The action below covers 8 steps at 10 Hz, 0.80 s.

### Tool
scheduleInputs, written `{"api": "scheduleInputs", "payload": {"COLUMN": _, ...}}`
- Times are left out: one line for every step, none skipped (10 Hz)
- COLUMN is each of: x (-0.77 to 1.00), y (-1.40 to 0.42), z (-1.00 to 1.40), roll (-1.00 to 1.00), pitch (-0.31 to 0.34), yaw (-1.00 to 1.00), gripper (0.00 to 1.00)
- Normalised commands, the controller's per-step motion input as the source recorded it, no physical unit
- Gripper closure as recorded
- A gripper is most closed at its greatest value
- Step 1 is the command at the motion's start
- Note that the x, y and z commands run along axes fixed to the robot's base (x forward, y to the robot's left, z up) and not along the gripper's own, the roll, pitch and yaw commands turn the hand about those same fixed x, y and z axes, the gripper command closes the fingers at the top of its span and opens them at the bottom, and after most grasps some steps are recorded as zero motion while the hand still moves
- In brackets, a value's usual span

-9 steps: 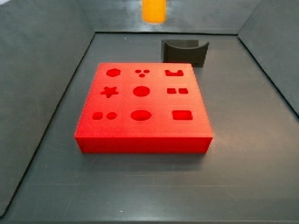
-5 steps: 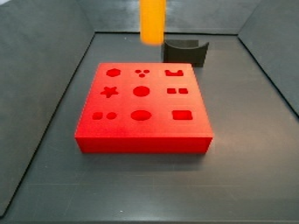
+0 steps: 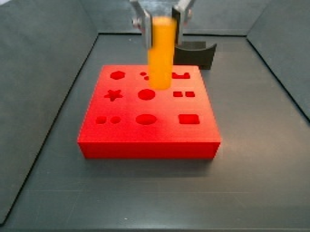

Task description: Insert the oval object.

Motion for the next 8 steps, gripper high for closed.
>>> {"api": "scheduleInputs", "payload": {"x": -0.14, "y": 0.05, "z": -0.24, "roll": -0.42, "pitch": -0.139, "yaw": -0.18, "gripper": 1.0}}
{"api": "scheduleInputs", "payload": {"x": -0.14, "y": 0.09, "z": -0.21, "roll": -0.44, "pitch": -0.193, "yaw": -0.2, "gripper": 1.0}}
{"api": "scheduleInputs", "payload": {"x": -0.16, "y": 0.05, "z": -0.23, "roll": -0.42, "pitch": -0.203, "yaw": -0.06, "gripper": 1.0}}
{"api": "scheduleInputs", "payload": {"x": -0.14, "y": 0.0, "z": -0.25, "roll": -0.36, "pitch": -0.213, "yaw": 0.0, "gripper": 1.0}}
{"api": "scheduleInputs", "payload": {"x": -0.16, "y": 0.0, "z": -0.26, "roll": -0.26, "pitch": -0.211, "yaw": 0.0, "gripper": 1.0}}
{"api": "scheduleInputs", "payload": {"x": -0.18, "y": -0.01, "z": -0.23, "roll": -0.17, "pitch": -0.194, "yaw": 0.0, "gripper": 1.0}}
{"api": "scheduleInputs", "payload": {"x": -0.18, "y": -0.15, "z": -0.18, "roll": 0.0, "pitch": -0.126, "yaw": 0.01, "gripper": 1.0}}
{"api": "scheduleInputs", "payload": {"x": -0.14, "y": -0.25, "z": -0.23, "roll": 0.11, "pitch": -0.083, "yaw": 0.04, "gripper": 1.0}}
